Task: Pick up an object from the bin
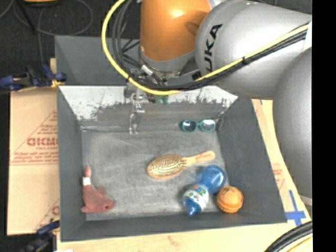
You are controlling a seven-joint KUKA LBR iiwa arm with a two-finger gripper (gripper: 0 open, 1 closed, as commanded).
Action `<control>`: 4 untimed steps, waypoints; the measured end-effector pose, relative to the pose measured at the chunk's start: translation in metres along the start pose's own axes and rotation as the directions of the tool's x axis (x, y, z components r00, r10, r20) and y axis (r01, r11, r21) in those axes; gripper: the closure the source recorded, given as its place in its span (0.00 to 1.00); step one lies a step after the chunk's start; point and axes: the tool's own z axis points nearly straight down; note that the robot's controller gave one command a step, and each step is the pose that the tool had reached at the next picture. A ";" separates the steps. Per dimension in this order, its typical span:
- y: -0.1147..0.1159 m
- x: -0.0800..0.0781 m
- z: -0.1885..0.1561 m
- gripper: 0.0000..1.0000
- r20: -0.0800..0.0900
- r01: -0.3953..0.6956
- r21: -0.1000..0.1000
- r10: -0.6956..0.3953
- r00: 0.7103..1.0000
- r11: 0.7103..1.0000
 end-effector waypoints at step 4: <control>-0.062 0.014 -0.098 0.00 0.007 0.459 0.004 -0.460 0.888 0.888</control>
Offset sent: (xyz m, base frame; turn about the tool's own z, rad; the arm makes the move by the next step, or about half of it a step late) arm -0.0038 -0.0474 0.1403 0.0082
